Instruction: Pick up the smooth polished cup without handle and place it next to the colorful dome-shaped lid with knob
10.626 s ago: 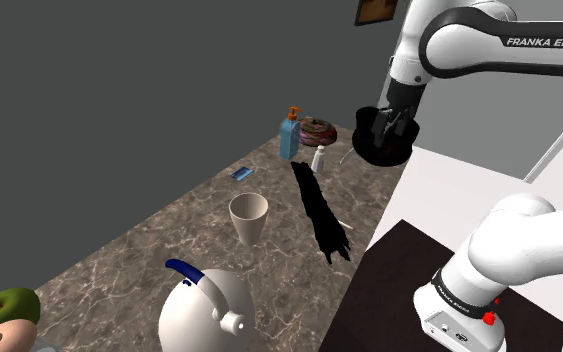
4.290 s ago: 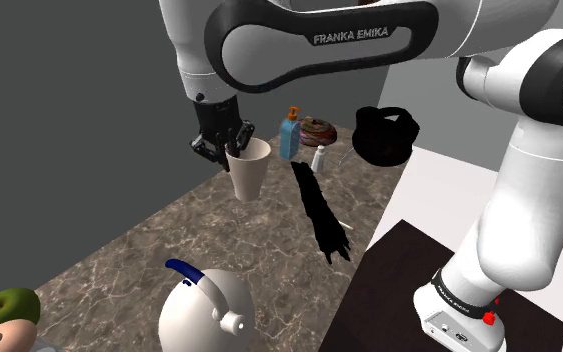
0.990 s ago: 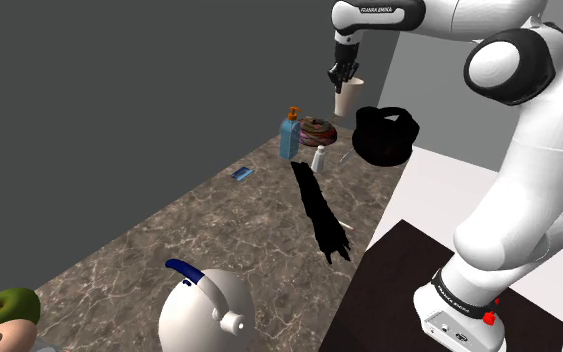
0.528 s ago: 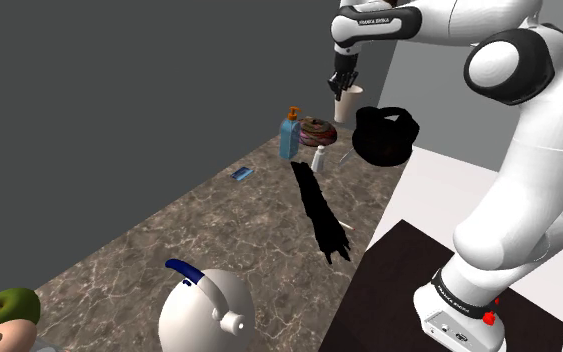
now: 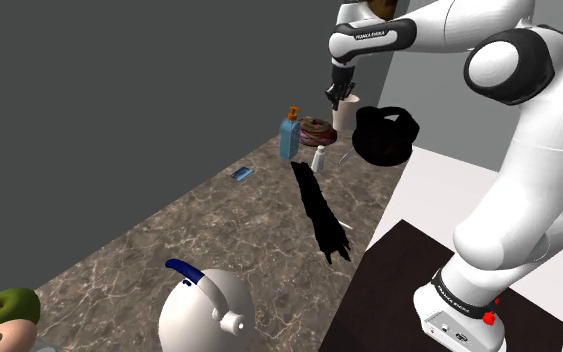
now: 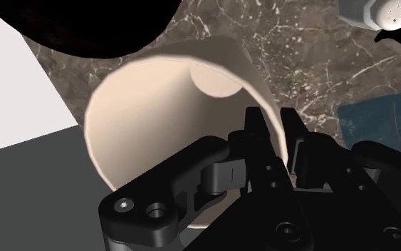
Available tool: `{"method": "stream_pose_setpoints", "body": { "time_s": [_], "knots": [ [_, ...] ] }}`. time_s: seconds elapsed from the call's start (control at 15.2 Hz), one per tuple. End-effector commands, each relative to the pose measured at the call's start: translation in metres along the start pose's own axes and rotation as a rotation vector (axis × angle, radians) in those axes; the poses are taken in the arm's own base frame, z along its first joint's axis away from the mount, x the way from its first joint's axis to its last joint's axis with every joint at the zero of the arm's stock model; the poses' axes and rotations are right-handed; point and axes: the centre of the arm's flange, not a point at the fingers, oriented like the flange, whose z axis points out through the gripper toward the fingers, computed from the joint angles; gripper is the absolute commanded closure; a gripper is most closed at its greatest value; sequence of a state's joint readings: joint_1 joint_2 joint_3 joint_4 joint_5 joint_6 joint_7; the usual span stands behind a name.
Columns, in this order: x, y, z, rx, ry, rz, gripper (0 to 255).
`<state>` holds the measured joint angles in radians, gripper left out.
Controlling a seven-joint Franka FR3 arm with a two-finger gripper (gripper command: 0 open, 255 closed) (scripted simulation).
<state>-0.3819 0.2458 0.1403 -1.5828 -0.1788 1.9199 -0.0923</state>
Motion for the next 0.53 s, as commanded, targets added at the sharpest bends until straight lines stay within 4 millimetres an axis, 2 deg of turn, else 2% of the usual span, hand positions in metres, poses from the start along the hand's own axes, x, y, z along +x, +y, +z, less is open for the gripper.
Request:
{"method": "stream_pose_setpoints", "body": {
  "time_s": [0.0, 0.46],
  "knots": [
    [-0.002, 0.000, 0.014, 0.000, -0.004, 0.002, 255],
    [-0.005, -0.005, 0.050, 0.000, -0.004, 0.002, 255]
  ]
}}
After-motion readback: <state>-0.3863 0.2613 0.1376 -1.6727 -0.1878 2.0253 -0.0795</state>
